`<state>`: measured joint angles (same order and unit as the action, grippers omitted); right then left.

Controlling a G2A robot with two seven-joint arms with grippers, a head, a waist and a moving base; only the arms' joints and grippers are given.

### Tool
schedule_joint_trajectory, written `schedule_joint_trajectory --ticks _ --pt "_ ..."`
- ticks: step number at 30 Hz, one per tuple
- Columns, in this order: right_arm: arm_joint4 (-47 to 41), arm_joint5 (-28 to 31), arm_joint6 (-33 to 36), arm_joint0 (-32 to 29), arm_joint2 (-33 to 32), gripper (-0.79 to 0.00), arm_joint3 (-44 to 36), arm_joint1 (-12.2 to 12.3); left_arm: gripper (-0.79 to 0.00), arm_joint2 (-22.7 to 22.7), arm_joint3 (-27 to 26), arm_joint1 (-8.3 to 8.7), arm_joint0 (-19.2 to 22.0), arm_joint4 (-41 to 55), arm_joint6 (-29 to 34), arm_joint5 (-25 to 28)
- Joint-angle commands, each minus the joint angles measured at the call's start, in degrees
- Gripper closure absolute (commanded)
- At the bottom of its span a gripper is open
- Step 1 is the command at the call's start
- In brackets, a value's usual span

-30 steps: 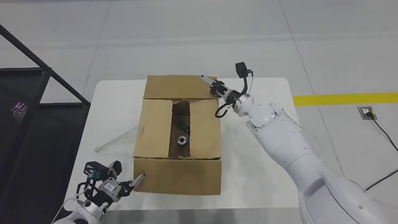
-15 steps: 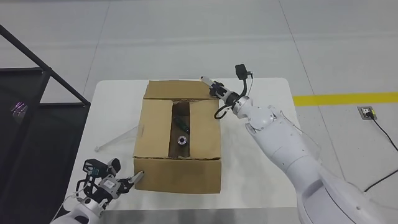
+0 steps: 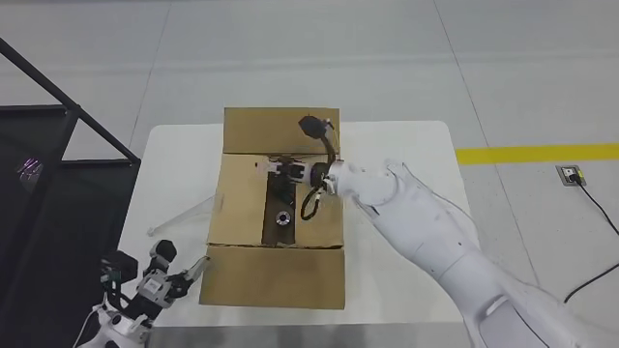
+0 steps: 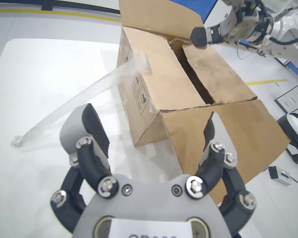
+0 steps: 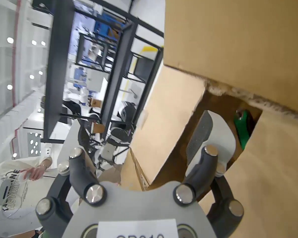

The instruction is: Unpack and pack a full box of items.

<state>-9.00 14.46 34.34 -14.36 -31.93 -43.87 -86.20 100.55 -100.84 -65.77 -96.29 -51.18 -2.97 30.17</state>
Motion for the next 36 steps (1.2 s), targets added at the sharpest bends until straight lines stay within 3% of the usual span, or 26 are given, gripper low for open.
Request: schedule_joint_trajectory --ticks 1,7,21,30,36 --pt "0.73 -5.34 1.31 -0.03 0.86 -0.785 -0.48 -0.66 -0.785 0.44 -0.12 -0.04 -0.57 0.94 -0.68 -0.25" --pt "-2.62 -9.19 3.21 0.3 1.93 -0.785 4.52 -3.76 -0.785 1.62 -0.23 0.02 -1.68 1.91 -0.87 0.55" --pt "-14.6 3.15 9.17 1.07 0.44 -0.785 19.39 -11.3 -0.785 0.85 -2.05 0.05 -3.34 -2.39 -1.12 1.34" --pt "-20.74 10.84 16.76 2.79 -2.94 -0.785 23.81 -13.26 -0.785 -0.23 -3.13 0.04 -3.54 -4.6 -0.77 1.18" --pt "-21.7 14.26 19.48 3.83 -4.28 -0.785 22.86 -14.01 -0.785 -1.96 -4.78 0.02 -1.73 -8.05 1.48 -1.75"
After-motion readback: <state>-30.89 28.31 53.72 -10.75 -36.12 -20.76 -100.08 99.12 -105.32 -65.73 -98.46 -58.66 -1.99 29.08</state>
